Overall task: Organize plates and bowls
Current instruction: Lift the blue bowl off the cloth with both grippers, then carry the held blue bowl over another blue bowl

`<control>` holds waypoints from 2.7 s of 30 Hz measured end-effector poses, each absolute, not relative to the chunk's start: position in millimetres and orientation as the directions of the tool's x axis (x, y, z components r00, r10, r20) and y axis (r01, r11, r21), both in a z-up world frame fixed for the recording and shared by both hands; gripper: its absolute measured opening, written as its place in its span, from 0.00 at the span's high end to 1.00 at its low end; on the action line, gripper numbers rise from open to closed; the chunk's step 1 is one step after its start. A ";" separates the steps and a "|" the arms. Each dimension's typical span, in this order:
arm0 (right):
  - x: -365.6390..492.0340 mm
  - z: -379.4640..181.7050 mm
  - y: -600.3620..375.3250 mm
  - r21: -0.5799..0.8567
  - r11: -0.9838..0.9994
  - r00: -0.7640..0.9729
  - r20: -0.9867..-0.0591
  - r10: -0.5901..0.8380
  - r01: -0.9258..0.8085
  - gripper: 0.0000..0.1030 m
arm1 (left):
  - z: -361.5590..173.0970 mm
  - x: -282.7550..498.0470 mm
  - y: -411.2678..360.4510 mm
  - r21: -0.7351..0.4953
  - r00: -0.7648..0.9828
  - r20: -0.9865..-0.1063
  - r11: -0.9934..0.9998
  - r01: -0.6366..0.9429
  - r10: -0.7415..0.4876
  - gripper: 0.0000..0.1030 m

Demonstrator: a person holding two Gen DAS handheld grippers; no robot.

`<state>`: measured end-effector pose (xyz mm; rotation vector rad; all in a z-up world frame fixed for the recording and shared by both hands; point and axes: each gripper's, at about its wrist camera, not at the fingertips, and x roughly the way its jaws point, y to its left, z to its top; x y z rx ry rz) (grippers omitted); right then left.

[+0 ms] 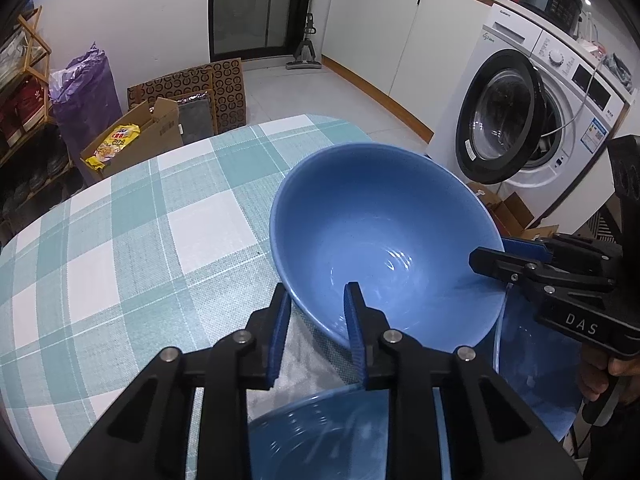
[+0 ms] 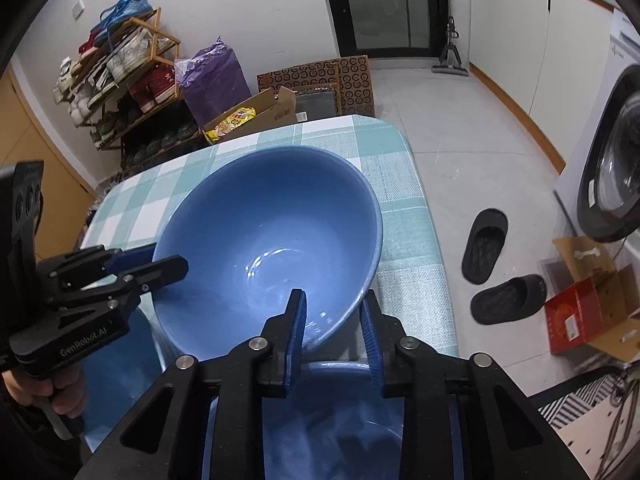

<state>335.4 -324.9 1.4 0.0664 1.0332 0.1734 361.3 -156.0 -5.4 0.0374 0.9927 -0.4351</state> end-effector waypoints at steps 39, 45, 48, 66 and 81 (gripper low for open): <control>276.0 69.7 -312.3 0.078 0.984 0.625 -0.764 0.164 -0.163 0.75 | 50.7 311.7 -137.1 -0.139 0.592 -0.722 0.913 0.384 -0.359 0.75; 259.0 84.2 -308.5 0.071 0.981 0.643 -0.746 0.173 -0.181 0.75 | 60.7 298.2 -131.8 -0.138 0.612 -0.706 0.917 0.375 -0.357 0.75; 251.2 90.3 -303.9 0.067 0.980 0.651 -0.739 0.176 -0.189 0.75 | 64.1 291.3 -128.6 -0.138 0.621 -0.698 0.918 0.372 -0.357 0.75; 203.6 108.6 -275.5 0.040 0.969 0.667 -0.719 0.197 -0.244 0.75 | 73.6 245.4 -102.5 -0.138 0.663 -0.664 0.929 0.345 -0.345 0.75; 165.0 106.4 -249.2 0.056 0.951 0.650 -0.718 0.250 -0.304 0.75 | 74.8 207.1 -77.0 -0.124 0.689 -0.657 0.945 0.302 -0.307 0.75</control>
